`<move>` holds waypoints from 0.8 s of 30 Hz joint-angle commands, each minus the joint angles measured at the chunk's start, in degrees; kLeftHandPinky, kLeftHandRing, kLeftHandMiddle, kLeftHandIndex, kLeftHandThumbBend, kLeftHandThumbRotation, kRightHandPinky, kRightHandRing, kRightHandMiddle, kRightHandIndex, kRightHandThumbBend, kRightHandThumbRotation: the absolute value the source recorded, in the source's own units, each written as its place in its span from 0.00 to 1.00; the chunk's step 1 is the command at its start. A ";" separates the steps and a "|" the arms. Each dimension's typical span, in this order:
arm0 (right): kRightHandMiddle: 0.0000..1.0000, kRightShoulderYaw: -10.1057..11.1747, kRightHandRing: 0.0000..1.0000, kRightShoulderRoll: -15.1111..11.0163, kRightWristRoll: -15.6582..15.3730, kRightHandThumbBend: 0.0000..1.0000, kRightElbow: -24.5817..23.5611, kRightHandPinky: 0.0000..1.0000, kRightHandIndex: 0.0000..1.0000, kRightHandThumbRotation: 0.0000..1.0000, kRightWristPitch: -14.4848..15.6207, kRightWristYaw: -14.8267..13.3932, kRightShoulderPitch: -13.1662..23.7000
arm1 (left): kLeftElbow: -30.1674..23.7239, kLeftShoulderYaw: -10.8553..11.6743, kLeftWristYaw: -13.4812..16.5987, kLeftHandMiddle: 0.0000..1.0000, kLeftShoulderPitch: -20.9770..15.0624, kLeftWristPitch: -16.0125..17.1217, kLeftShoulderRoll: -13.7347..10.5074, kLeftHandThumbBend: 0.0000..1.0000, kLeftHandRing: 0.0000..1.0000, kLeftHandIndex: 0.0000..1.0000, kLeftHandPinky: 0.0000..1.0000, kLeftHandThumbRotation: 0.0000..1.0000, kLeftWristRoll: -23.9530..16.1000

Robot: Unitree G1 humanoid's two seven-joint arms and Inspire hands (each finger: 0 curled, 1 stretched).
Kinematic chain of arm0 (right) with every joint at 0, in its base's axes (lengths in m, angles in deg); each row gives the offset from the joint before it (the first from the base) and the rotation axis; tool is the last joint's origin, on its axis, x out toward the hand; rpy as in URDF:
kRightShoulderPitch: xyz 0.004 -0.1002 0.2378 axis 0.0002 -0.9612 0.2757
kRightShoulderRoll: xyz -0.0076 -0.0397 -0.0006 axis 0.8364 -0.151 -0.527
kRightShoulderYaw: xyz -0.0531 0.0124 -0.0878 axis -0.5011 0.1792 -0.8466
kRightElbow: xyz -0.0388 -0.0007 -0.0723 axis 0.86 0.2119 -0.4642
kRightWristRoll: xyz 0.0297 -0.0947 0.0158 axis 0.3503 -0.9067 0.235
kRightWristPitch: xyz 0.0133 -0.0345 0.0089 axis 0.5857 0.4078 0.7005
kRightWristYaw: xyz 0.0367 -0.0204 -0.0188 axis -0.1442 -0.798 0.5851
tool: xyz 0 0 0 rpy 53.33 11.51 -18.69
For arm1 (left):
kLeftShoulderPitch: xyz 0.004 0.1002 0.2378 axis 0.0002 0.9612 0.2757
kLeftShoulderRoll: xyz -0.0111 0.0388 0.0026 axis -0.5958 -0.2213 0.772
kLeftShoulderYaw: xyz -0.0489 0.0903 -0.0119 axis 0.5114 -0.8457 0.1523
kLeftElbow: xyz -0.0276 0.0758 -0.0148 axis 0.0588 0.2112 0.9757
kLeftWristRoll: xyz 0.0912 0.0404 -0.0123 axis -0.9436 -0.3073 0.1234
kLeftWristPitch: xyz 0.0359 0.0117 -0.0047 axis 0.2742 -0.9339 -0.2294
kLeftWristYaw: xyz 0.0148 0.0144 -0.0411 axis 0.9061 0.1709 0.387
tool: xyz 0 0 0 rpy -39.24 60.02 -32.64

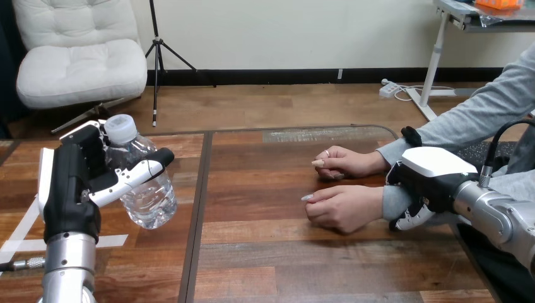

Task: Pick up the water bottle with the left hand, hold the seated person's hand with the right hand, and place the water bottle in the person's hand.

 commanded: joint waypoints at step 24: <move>0.33 2.63 0.26 0.30 2.27 0.60 -0.75 0.21 0.36 0.00 -0.65 -1.53 3.11 | -2.05 0.17 0.06 0.39 -2.82 1.48 -0.56 0.70 0.34 0.39 0.27 0.00 0.06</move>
